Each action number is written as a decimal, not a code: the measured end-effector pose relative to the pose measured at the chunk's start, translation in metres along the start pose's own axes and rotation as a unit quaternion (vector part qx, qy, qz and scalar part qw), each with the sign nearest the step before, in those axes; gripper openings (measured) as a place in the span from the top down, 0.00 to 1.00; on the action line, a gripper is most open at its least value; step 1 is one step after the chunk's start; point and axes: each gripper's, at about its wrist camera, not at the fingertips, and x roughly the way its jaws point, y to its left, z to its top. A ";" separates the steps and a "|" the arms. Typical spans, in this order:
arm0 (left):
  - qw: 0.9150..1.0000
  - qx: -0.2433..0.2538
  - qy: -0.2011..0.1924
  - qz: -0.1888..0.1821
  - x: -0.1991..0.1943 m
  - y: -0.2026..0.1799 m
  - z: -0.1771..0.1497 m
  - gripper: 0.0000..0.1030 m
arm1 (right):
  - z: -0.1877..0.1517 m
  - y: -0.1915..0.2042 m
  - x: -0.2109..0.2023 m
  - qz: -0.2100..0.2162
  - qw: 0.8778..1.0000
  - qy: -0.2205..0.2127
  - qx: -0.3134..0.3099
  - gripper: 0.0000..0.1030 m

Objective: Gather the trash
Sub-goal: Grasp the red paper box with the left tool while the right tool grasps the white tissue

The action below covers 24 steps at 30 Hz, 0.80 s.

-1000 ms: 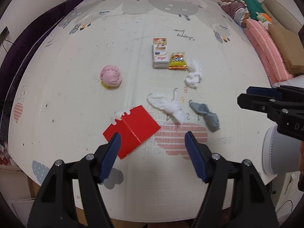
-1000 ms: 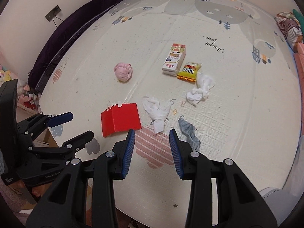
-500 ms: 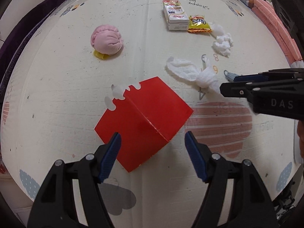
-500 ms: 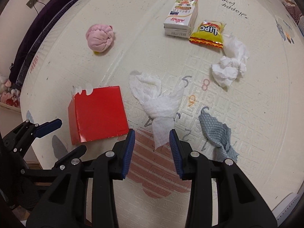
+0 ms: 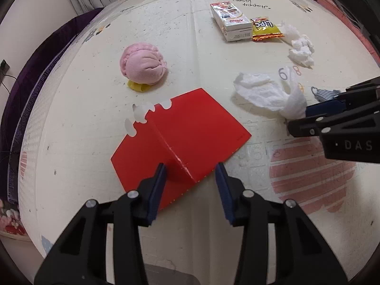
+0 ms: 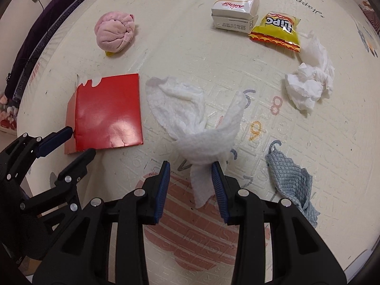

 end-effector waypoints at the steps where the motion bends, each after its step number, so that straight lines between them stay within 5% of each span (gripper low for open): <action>1: 1.000 -0.001 0.000 0.004 -0.001 0.002 0.000 0.58 | 0.000 0.000 0.000 -0.003 1.000 -0.002 0.001 0.65; 6: 0.999 0.015 -0.008 0.041 -0.002 0.004 -0.007 0.55 | 0.003 0.001 0.004 -0.012 1.000 -0.006 0.002 0.65; 15: 0.999 0.012 -0.002 0.051 0.015 0.014 -0.005 0.57 | -0.003 0.001 0.007 -0.024 1.000 -0.004 0.000 0.65; 17: 0.999 0.004 -0.006 0.048 0.015 0.020 0.001 0.69 | -0.001 0.003 0.008 -0.022 1.000 -0.004 0.000 0.70; 18: 0.999 0.002 -0.007 0.047 0.014 0.022 0.004 0.71 | 0.004 0.004 0.010 -0.019 1.000 -0.002 0.000 0.85; 19: 0.999 0.000 -0.009 0.046 0.012 0.023 0.005 0.74 | 0.006 0.004 0.010 -0.016 1.000 0.001 -0.001 0.89; 24: 0.999 -0.013 -0.014 0.041 0.002 0.035 0.018 0.85 | 0.015 0.007 -0.006 -0.004 1.000 -0.011 -0.007 0.95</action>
